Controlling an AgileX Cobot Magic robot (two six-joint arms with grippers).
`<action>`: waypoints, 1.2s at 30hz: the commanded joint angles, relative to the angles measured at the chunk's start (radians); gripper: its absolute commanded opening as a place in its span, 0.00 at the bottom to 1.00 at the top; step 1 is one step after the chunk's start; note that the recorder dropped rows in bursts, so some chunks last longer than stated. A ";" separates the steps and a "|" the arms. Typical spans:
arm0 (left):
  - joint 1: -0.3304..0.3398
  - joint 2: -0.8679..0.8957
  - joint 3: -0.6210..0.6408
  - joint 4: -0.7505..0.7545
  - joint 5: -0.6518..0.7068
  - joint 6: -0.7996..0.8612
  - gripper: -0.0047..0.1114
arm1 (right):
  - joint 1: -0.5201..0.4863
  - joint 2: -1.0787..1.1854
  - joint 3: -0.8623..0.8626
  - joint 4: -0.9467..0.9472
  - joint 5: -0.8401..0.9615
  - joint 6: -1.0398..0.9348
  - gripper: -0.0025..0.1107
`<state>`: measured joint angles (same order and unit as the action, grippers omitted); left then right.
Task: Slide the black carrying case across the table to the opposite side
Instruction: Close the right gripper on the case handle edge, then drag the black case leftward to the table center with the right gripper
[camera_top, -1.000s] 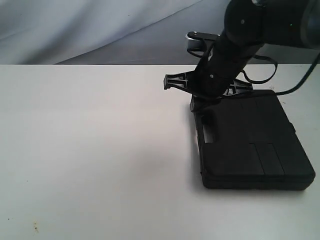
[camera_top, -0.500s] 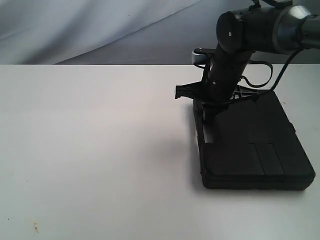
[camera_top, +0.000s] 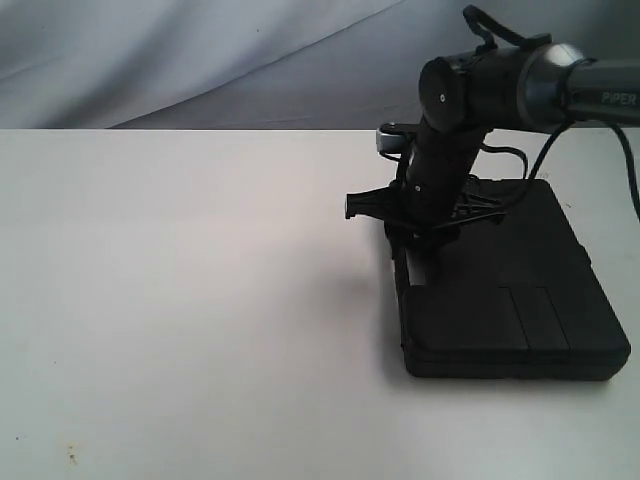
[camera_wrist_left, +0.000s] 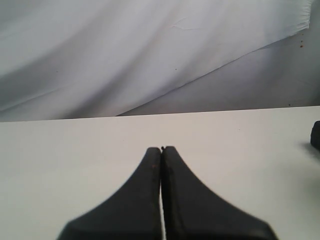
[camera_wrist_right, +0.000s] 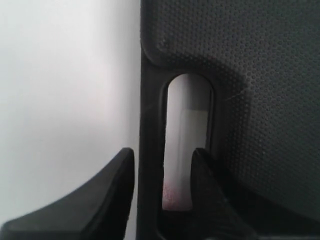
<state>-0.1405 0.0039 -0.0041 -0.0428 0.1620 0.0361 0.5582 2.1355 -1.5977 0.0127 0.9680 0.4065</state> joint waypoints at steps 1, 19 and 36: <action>0.002 -0.004 0.004 0.000 -0.008 -0.001 0.04 | -0.001 0.021 -0.004 0.006 -0.036 0.001 0.33; 0.002 -0.004 0.004 0.000 -0.008 -0.003 0.04 | -0.001 0.076 -0.004 0.021 -0.089 0.028 0.27; 0.002 -0.004 0.004 0.000 -0.008 -0.006 0.04 | 0.040 0.085 -0.004 0.067 -0.139 0.082 0.02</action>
<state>-0.1405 0.0039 -0.0041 -0.0428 0.1620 0.0361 0.5719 2.2198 -1.5977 0.0464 0.8717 0.4580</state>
